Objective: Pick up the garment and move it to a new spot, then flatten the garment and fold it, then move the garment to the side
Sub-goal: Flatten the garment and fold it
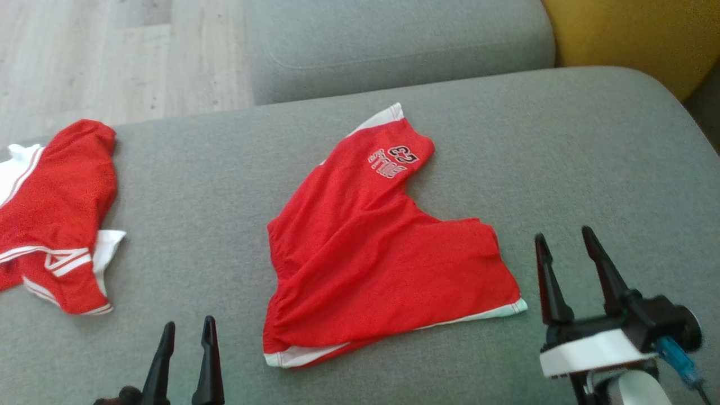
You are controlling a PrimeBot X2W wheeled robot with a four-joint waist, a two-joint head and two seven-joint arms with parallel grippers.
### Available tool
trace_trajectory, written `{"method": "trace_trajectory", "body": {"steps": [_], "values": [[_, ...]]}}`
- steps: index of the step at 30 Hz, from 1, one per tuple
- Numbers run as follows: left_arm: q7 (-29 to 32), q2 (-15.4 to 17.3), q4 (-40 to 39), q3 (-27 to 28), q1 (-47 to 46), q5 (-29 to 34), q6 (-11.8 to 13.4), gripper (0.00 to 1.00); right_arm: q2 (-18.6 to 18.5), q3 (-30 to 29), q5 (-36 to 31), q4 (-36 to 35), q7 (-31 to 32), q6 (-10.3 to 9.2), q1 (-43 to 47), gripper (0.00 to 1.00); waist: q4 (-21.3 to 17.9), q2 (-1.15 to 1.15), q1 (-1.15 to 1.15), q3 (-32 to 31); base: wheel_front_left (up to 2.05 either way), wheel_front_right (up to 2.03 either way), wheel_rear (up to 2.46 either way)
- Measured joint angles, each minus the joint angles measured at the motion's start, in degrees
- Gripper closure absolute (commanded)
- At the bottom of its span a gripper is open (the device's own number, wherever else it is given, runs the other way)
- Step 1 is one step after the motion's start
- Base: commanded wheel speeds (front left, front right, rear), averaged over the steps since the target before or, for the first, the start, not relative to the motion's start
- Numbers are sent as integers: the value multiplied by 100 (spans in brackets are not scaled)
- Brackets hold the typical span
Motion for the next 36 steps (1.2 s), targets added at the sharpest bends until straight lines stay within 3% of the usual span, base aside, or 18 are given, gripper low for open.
{"method": "trace_trajectory", "body": {"steps": [7, 15, 36], "values": [[-15, -487, -400, 643, 342, 1143, -144, 0, 7, -186, -196, 38, 0, 0, 234, 0, 142, 0, 0, -103, 0, 0, 0], [-15, -594, -226, 1095, 587, 2067, -245, 0, 9, -230, -193, 255, 0, 0, 350, 0, 225, 0, 0, -216, 0, 0, 0], [-15, -622, -62, 1195, 656, 2157, -247, 0, 12, -125, -177, 523, 0, 0, 446, 0, 346, 0, 0, -254, 0, 0, 0]]}}
